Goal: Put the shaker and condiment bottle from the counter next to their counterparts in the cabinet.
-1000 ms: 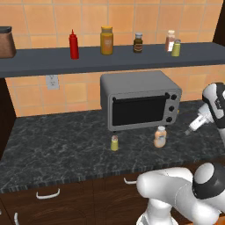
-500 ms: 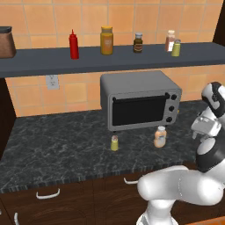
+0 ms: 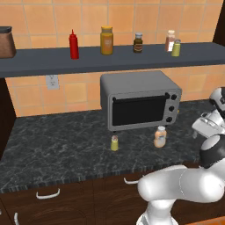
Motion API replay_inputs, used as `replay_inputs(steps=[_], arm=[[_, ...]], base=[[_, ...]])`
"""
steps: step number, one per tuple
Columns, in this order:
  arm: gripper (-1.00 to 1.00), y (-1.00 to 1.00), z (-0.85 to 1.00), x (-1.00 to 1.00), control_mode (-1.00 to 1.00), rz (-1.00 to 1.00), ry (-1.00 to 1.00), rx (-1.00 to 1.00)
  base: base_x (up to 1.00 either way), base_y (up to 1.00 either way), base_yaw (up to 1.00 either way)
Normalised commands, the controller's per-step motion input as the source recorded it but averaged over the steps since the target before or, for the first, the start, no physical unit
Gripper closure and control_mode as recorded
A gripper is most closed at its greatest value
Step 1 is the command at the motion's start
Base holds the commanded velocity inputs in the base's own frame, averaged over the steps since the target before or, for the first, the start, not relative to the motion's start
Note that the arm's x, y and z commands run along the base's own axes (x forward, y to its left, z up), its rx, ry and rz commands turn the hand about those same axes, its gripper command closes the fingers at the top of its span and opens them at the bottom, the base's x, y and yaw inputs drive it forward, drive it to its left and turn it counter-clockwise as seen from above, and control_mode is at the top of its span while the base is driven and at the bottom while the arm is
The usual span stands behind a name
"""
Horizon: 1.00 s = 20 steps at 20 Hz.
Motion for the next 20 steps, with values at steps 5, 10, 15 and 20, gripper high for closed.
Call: replay_inputs(steps=[5, 10, 15, 20], arm=[[-1.00, 0.00, -0.06, 0.20, -1.00, 0.02, -0.19, 0.16], [-1.00, 0.06, -0.02, 0.66, -1.00, -0.09, 0.03, 0.12], [-1.00, 0.01, -0.09, 0.31, -1.00, -0.03, 0.07, 0.03], [-1.00, 0.06, -0.10, 0.37, -1.00, -0.26, -0.11, 0.00]], base=[[0.00, 0.00, 0.00], [0.00, 0.00, 0.00], [0.00, 0.00, 0.00], [0.00, 0.00, 0.00]])
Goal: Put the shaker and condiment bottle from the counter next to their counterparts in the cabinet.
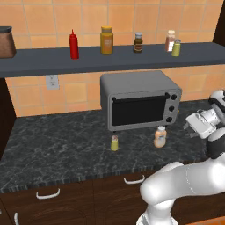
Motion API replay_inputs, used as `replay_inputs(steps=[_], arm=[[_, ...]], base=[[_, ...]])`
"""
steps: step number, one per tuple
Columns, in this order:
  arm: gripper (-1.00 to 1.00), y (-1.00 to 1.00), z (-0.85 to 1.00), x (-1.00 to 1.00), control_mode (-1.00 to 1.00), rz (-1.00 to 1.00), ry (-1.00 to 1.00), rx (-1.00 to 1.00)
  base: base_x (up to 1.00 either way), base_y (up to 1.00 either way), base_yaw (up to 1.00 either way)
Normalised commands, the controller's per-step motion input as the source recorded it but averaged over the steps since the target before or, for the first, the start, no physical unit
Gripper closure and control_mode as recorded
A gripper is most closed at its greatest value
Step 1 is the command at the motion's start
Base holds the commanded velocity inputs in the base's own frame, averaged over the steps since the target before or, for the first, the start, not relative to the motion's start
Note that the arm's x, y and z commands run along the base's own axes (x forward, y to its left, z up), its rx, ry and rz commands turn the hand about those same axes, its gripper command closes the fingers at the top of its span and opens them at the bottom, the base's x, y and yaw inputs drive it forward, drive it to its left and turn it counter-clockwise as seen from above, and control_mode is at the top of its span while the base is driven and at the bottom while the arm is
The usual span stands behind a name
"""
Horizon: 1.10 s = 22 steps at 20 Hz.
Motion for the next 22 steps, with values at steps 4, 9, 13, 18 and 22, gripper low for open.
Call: replay_inputs(steps=[4, 9, 13, 18, 22], arm=[[-1.00, 0.11, -0.13, 0.24, -1.00, -0.27, -0.08, 0.00], [-1.00, 0.02, -0.03, 0.13, -1.00, 0.00, 0.00, 0.00], [-1.00, 0.23, -0.05, 0.37, -1.00, 0.00, 0.00, 0.00], [-1.00, 0.14, -0.16, 0.00, -1.00, 0.00, -0.05, 0.00], [-1.00, 0.14, -0.29, 0.01, -1.00, 0.00, -0.07, 0.00]], base=[[0.00, 0.00, 0.00], [0.00, 0.00, 0.00], [0.00, 0.00, 0.00], [0.00, 0.00, 0.00], [0.00, 0.00, 0.00]])
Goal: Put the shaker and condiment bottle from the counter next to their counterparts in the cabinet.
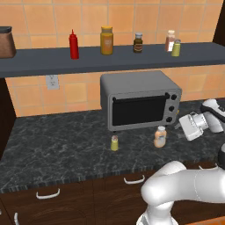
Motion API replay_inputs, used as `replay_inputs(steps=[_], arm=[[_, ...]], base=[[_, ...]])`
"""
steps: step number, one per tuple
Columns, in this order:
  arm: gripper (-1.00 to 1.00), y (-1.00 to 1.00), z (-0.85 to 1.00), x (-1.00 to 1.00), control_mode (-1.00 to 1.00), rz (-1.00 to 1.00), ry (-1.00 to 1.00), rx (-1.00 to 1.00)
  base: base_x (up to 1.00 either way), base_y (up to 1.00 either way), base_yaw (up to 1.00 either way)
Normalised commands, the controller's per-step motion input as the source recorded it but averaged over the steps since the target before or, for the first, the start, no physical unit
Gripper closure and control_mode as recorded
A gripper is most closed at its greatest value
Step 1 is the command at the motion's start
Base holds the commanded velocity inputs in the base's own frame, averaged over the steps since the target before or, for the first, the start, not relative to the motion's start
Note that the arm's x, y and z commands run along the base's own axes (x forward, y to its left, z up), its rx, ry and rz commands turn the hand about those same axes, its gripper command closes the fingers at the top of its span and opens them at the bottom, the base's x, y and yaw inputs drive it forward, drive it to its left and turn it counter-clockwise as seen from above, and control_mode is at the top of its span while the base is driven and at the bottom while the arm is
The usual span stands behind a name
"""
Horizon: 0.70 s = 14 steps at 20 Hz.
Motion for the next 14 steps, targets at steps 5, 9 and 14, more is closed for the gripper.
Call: replay_inputs(steps=[5, 9, 14], arm=[[-1.00, 0.06, -0.05, 0.14, -1.00, 0.00, -0.01, 0.00], [-1.00, 0.09, 0.00, 0.11, -1.00, 0.00, 0.00, 0.00], [-1.00, 0.18, -0.07, 0.00, -1.00, 0.00, 0.00, 0.00]], base=[[0.00, 0.00, 0.00], [0.00, 0.00, 0.00], [0.00, 0.00, 0.00]])
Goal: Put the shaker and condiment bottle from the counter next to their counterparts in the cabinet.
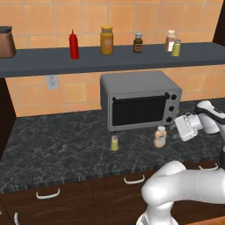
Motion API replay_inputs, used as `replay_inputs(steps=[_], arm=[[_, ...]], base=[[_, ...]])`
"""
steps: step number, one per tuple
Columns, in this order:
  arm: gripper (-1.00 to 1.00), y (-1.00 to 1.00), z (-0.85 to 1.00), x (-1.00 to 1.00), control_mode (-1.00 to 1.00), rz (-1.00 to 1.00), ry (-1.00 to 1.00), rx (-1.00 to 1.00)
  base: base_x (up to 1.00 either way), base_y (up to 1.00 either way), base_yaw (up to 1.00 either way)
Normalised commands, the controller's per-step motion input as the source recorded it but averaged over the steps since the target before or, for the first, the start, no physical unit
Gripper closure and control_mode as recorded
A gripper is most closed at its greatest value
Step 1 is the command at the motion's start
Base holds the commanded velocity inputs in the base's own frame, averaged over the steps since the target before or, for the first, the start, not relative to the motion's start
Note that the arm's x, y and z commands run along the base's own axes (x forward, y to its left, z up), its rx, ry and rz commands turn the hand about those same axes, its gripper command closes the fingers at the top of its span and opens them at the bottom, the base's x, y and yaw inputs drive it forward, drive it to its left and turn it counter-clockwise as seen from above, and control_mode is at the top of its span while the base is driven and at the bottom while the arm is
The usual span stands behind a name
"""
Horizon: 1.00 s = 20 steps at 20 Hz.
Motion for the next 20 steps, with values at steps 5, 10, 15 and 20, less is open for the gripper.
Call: replay_inputs(steps=[5, 10, 15, 20], arm=[[-1.00, 0.20, -0.06, 0.00, -1.00, 0.00, 0.00, 0.00], [-1.00, 0.09, -0.02, 0.05, -1.00, 0.00, 0.00, 0.00], [-1.00, 0.03, -0.08, 0.13, -1.00, 0.00, 0.00, 0.00], [-1.00, 0.08, -0.11, 0.12, -1.00, 0.00, 0.00, 0.00]], base=[[0.00, 0.00, 0.00], [0.00, 0.00, 0.00], [0.00, 0.00, 0.00], [0.00, 0.00, 0.00]])
